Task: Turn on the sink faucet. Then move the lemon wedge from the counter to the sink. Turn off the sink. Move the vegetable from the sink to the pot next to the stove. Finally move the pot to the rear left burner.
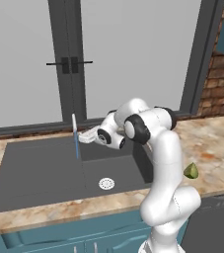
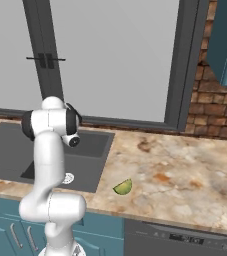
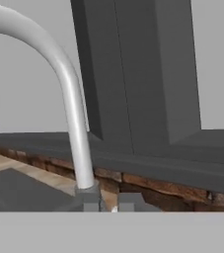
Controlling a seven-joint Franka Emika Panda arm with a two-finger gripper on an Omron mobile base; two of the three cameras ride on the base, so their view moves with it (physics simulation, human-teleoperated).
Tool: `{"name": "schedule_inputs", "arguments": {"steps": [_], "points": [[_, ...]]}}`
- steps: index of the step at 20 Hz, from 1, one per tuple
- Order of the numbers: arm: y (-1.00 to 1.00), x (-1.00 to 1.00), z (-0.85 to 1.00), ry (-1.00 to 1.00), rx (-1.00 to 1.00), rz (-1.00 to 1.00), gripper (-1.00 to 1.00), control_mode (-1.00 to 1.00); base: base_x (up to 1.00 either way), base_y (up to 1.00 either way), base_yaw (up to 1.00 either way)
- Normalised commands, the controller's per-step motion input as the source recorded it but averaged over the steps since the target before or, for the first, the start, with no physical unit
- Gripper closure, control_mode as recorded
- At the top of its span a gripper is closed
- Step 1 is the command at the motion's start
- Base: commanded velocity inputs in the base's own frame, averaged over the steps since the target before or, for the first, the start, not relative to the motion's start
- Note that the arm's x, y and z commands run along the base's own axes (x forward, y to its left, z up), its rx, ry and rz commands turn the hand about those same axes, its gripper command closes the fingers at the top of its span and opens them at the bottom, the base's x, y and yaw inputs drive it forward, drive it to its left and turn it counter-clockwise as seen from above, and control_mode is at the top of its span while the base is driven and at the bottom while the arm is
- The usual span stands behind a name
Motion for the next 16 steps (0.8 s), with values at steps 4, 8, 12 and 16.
{"name": "schedule_inputs", "arguments": {"steps": [4,8,12,16], "points": [[-0.01,-0.07,0.32,-0.05,0.0,0.0,-1.0,-1.0,0.0,0.0,0.0],[-0.09,-0.27,0.33,-0.02,0.0,0.0,-1.0,-1.0,0.0,0.0,0.0],[-0.2,-0.53,0.36,0.0,0.0,0.0,-1.0,-1.0,0.0,0.0,0.0],[-0.33,-0.66,0.42,0.0,0.0,0.0,-1.0,-1.0,0.0,0.0,0.0]]}}
